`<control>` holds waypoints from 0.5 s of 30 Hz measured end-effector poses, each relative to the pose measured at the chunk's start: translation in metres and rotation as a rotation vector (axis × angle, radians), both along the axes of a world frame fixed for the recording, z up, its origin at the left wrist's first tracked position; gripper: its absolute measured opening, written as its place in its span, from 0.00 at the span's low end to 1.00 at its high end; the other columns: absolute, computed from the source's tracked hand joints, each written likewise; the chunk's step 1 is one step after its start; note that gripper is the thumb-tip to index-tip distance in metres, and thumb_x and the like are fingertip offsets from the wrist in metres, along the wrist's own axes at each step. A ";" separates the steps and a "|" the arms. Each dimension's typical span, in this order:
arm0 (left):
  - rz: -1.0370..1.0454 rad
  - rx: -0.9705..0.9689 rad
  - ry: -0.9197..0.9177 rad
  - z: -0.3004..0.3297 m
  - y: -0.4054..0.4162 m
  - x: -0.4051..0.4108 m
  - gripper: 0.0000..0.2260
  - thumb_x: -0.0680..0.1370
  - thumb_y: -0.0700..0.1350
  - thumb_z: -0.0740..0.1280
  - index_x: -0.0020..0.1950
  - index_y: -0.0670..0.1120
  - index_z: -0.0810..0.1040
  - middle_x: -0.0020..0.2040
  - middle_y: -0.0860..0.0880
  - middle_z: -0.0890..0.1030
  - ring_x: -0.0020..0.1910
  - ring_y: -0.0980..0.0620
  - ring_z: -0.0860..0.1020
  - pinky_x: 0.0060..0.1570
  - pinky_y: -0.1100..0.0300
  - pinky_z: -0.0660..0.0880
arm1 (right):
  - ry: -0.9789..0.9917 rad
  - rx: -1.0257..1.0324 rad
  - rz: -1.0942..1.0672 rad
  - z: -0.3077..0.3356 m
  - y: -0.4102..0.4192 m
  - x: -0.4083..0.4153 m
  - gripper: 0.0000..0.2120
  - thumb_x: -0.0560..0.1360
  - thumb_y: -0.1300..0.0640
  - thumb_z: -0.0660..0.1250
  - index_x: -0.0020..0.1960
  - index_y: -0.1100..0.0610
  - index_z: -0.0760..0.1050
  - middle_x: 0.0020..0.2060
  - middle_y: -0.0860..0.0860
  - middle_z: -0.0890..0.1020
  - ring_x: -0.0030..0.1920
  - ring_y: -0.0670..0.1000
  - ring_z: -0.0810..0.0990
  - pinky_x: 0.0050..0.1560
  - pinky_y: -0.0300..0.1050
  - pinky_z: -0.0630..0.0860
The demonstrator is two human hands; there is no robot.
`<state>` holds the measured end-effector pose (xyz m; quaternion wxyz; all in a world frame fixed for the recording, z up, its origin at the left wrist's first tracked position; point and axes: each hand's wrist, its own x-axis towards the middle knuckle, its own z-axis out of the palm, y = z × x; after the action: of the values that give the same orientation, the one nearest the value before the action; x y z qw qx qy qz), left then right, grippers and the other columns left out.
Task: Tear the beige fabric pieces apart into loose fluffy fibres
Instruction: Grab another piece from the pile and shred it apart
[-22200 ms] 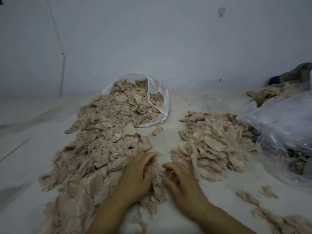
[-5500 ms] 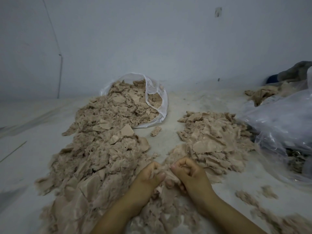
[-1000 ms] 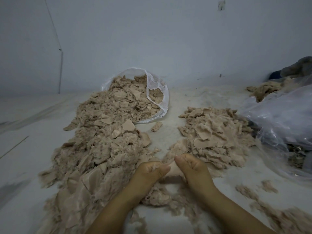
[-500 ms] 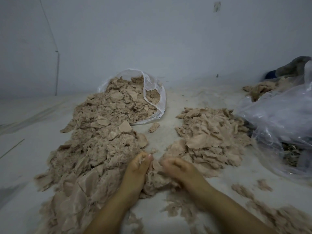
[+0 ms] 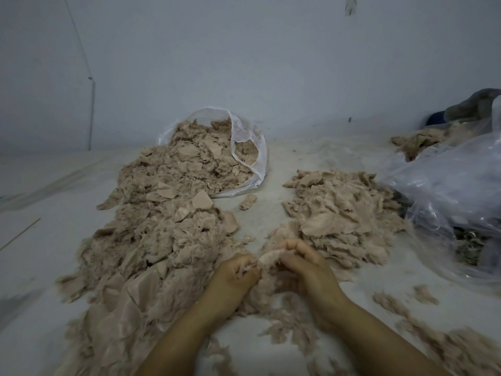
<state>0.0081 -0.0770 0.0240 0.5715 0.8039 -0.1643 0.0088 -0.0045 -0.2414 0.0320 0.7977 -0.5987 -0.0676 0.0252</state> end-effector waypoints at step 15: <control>0.031 -0.128 -0.114 0.005 -0.006 -0.004 0.11 0.77 0.49 0.61 0.40 0.43 0.75 0.33 0.54 0.76 0.34 0.58 0.74 0.37 0.65 0.72 | -0.024 -0.208 0.035 -0.004 0.005 -0.003 0.03 0.74 0.60 0.70 0.47 0.55 0.80 0.33 0.49 0.83 0.31 0.46 0.80 0.33 0.37 0.76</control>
<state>0.0042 -0.0832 0.0294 0.6112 0.7665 -0.1830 0.0738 -0.0079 -0.2366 0.0276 0.7298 -0.6773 -0.0848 0.0388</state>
